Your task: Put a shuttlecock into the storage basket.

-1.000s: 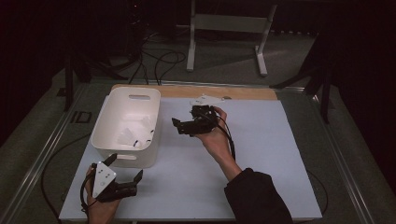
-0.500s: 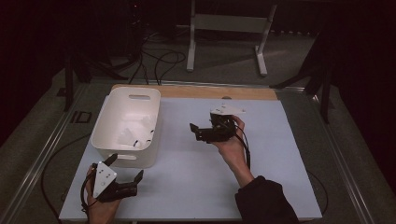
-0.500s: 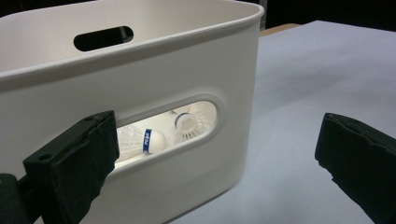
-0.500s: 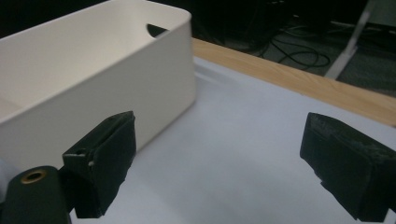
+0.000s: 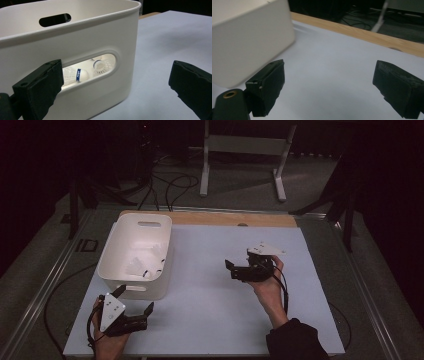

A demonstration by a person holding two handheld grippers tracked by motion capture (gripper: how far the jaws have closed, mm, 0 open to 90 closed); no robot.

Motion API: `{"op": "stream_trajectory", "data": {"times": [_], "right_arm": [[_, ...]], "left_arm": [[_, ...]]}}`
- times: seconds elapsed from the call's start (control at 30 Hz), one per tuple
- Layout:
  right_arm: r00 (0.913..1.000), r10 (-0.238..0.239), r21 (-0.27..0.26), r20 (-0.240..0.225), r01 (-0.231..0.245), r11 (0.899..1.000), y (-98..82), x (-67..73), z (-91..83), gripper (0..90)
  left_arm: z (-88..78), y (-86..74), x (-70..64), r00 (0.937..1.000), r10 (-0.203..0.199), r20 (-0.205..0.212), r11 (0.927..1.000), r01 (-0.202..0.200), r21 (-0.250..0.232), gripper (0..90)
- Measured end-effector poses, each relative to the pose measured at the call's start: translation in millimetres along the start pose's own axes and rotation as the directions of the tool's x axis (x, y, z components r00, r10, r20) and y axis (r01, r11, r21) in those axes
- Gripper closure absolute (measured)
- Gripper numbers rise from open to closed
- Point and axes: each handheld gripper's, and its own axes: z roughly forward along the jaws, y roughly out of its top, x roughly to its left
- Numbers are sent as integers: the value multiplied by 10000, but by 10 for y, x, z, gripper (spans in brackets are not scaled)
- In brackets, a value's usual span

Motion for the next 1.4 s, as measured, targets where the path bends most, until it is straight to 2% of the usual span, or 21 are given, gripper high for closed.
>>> {"op": "stream_trajectory", "data": {"times": [0.27,0.3,0.37,0.5,0.6,0.73,0.8,0.9,1.1,1.23,1.33,1.4], "right_arm": [[9987,-193,-169,474,201,9997,-143,-82,-235,110],[9977,-222,-207,638,236,9995,-218,-107,-297,110],[9975,-219,-238,668,236,9994,-242,-119,-319,110],[9913,-345,-282,1273,384,9989,-409,-170,-441,119],[9892,-387,-348,1417,440,9984,-470,-189,-489,118],[9897,-103,-759,1429,213,9969,-569,-237,-609,119],[9891,-83,-774,1468,199,9968,-598,-245,-629,119],[9896,-61,-959,1439,201,9952,-732,-280,-710,117],[9901,-88,-1383,1403,284,9900,-907,-318,-847,113],[9902,241,-1790,1374,9,9838,-1007,-361,-922,112],[9905,297,-1966,1344,-28,9805,-1060,-365,-946,112],[9909,189,-2075,1331,92,9782,-1089,-359,-960,113]], "left_arm": [[0,-2,3,10000,-23,-2,10000,23,6,2],[1,-2,2,10000,-27,-1,10000,27,6,2],[2,-2,1,10000,-22,6,10000,22,16,2],[8,-3,4,10000,-22,13,10000,22,27,2],[8,-2,5,10000,-30,6,10000,30,20,2],[3,-1,9,10000,-69,-13,10000,69,-3,2],[-2,-1,16,9999,-101,-28,9999,100,-9,2],[-2,-2,19,9999,-128,-28,9999,128,-24,2],[1,0,18,9999,-172,-22,9998,172,-58,2],[1,1,25,9998,-191,-25,9998,191,-70,2],[-3,6,28,9998,-212,-31,9997,212,-113,2],[-4,16,25,9998,-172,-37,9997,172,-151,2]]}}
